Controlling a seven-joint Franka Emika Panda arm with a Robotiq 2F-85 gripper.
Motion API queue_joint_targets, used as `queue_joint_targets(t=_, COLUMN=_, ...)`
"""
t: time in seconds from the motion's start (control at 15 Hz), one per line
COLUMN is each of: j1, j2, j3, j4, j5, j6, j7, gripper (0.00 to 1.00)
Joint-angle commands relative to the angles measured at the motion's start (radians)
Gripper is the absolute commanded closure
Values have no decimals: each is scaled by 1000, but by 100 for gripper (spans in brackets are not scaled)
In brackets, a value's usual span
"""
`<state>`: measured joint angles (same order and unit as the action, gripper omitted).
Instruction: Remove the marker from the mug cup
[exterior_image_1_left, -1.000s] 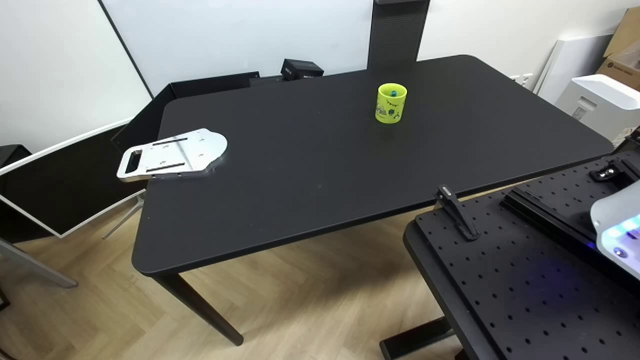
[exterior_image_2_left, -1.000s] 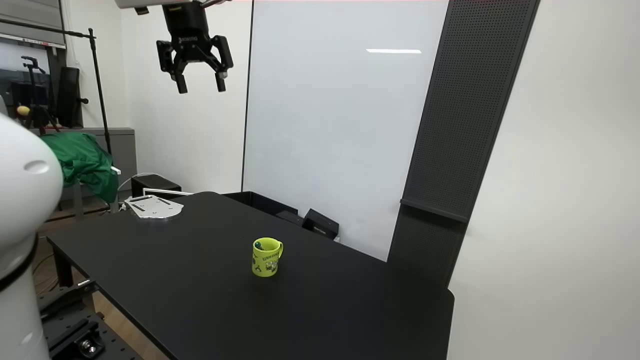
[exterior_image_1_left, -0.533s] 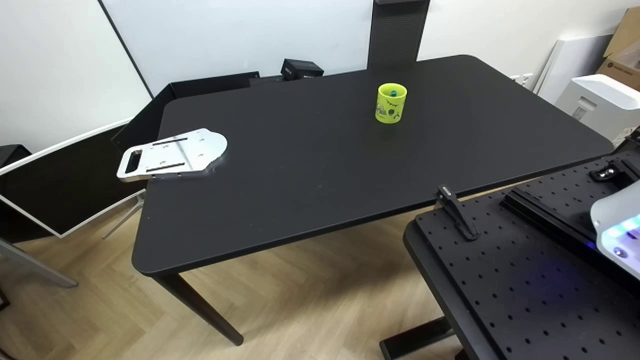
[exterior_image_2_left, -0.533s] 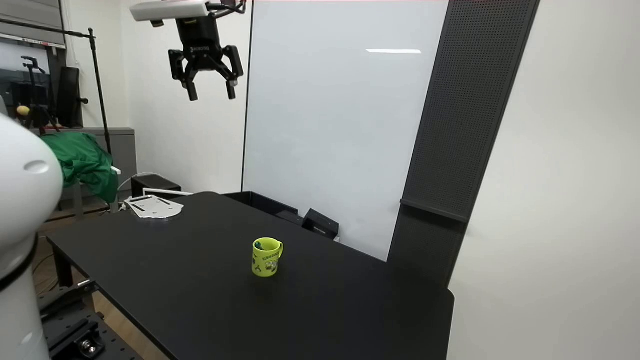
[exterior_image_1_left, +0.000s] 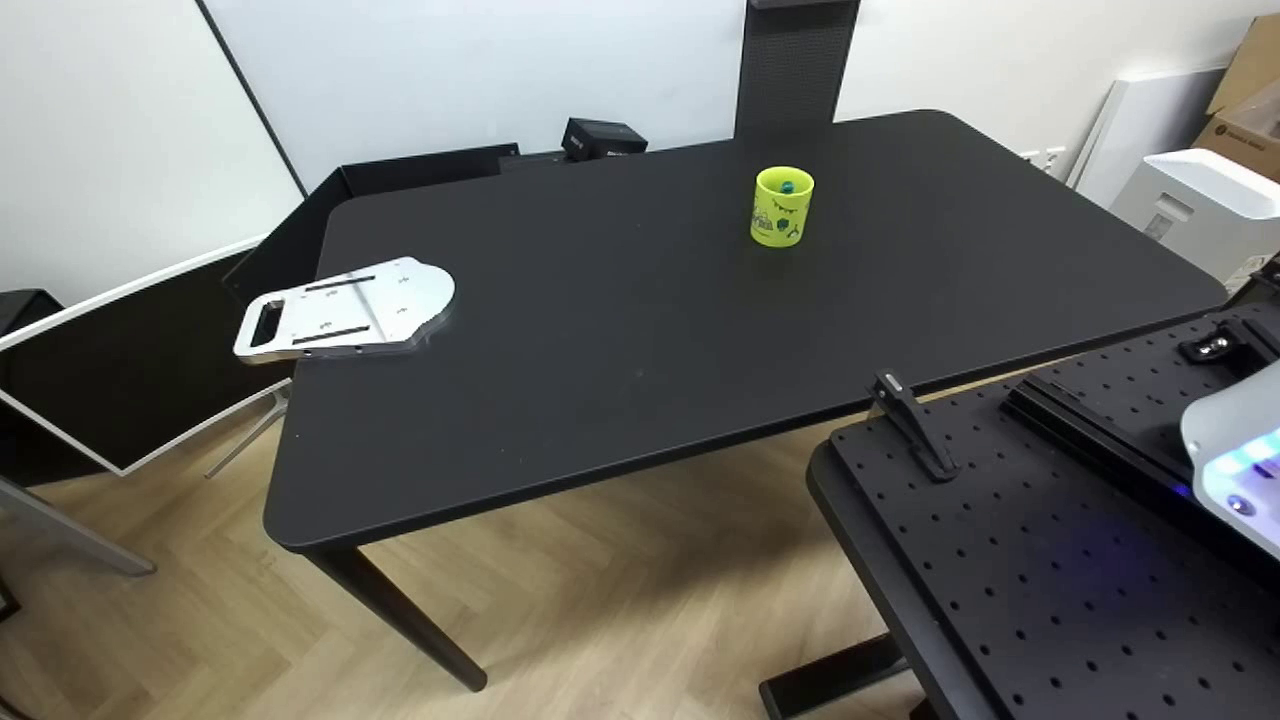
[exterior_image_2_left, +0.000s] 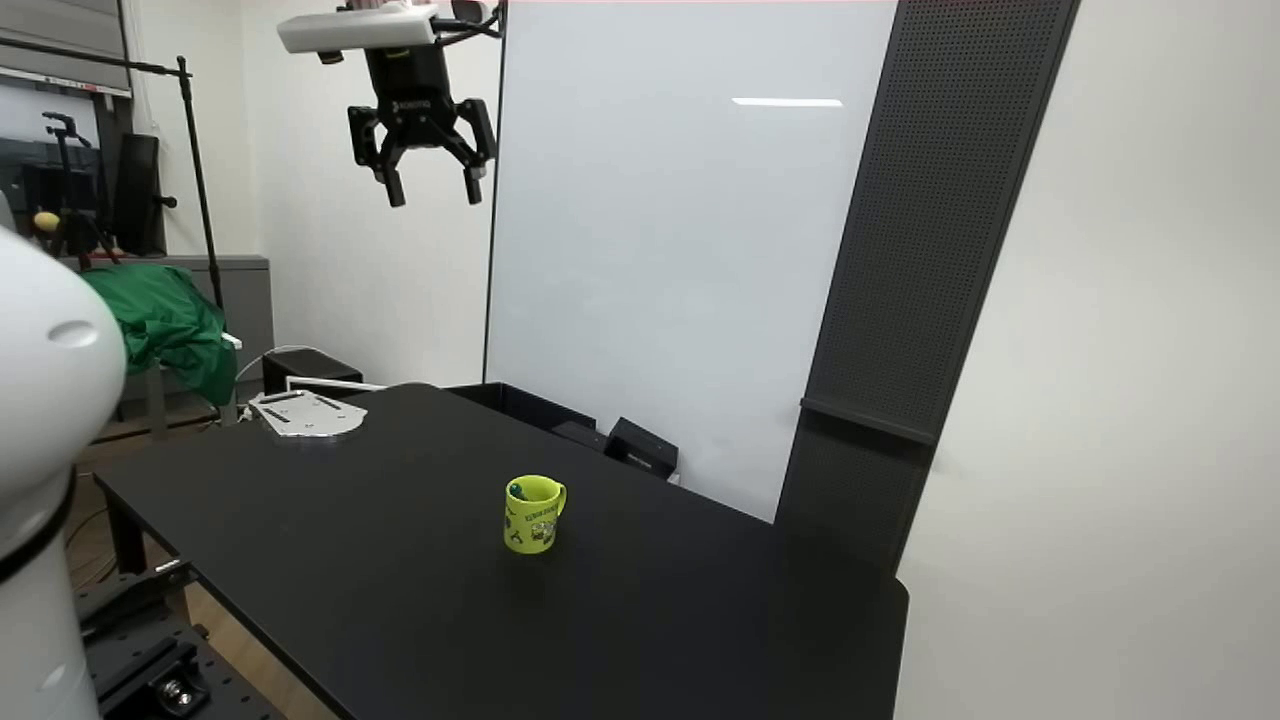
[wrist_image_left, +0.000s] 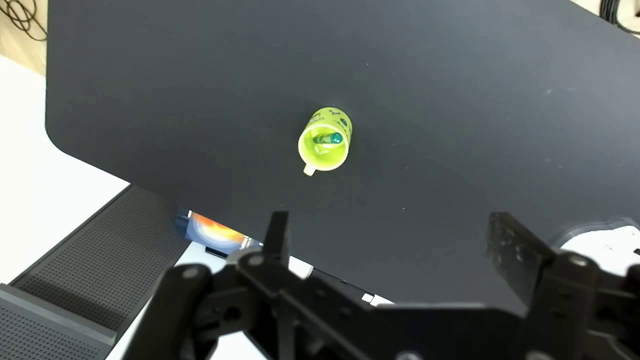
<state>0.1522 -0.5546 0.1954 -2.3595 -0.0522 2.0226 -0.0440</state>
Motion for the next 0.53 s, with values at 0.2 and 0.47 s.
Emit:
queue_joint_targets(t=0.2, j1=-19, j2=120, j3=-19, j4=33, j5=-50, j6=127, j7=-2, gripper=0)
queue_joint_targets(t=0.47, j1=-18, j2=139, j3=-30, j4=9, j5=-49, j6=169, j7=-2, gripper=0)
